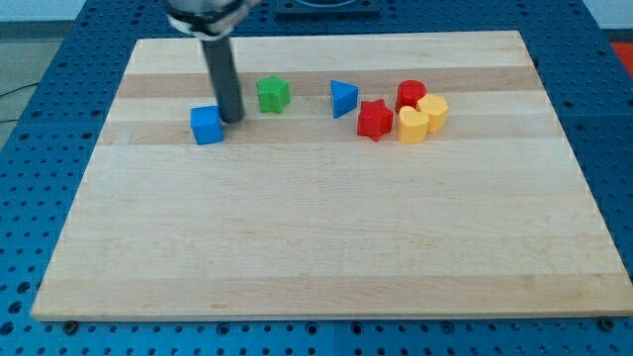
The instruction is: Place the green star and blue cube at the bottom left of the blue triangle
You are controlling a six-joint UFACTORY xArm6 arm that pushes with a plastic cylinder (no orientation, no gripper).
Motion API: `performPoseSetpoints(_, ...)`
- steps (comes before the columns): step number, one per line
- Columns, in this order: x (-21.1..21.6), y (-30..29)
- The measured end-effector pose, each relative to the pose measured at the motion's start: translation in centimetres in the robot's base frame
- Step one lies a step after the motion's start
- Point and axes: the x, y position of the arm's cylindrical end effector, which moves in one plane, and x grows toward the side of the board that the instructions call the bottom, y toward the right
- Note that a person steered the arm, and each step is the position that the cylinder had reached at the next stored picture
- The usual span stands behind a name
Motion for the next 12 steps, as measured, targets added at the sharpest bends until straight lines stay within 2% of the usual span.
performPoseSetpoints(1,-1.3,-4.1)
performPoseSetpoints(2,1.7,-6.2)
performPoseSetpoints(3,4.4,0.6)
performPoseSetpoints(4,4.5,7.9)
performPoseSetpoints(5,4.3,7.9)
performPoseSetpoints(6,2.7,2.2)
performPoseSetpoints(7,-0.6,-1.0)
performPoseSetpoints(8,-4.3,0.5)
performPoseSetpoints(9,-3.3,7.7)
performPoseSetpoints(10,-2.7,11.0)
performPoseSetpoints(12,1.5,9.8)
